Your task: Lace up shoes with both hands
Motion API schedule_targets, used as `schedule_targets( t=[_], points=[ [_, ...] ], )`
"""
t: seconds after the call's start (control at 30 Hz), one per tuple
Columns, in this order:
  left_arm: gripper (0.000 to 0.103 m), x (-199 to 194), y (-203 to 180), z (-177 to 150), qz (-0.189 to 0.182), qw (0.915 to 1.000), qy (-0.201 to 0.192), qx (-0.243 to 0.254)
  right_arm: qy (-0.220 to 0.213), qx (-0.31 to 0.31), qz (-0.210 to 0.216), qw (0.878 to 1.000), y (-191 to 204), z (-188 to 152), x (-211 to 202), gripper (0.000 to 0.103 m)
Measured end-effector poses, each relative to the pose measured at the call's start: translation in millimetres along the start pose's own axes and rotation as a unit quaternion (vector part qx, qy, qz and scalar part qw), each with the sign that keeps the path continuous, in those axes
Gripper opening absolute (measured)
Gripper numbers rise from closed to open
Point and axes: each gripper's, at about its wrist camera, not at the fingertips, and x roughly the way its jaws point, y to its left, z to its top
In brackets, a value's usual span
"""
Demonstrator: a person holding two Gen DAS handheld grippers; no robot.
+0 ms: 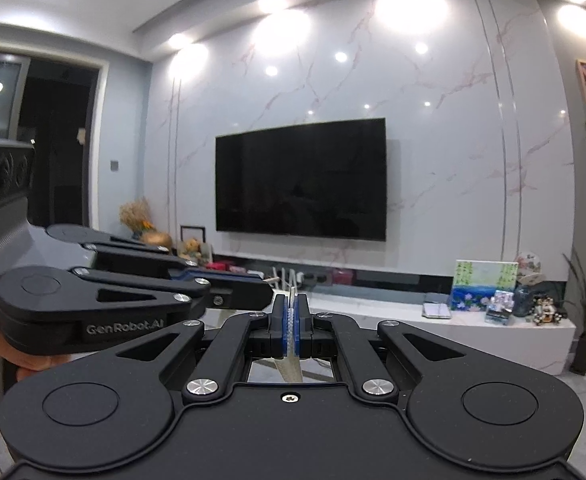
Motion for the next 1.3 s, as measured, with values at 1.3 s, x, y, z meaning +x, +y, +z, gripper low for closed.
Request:
schedule_targets(
  t=[1.3],
  points=[
    [0.003,17,26,-77,-0.020,0.9952,0.095,-0.009,0.089,-0.004,0.024,0.996,-27,-82,1,0.001]
  ],
)
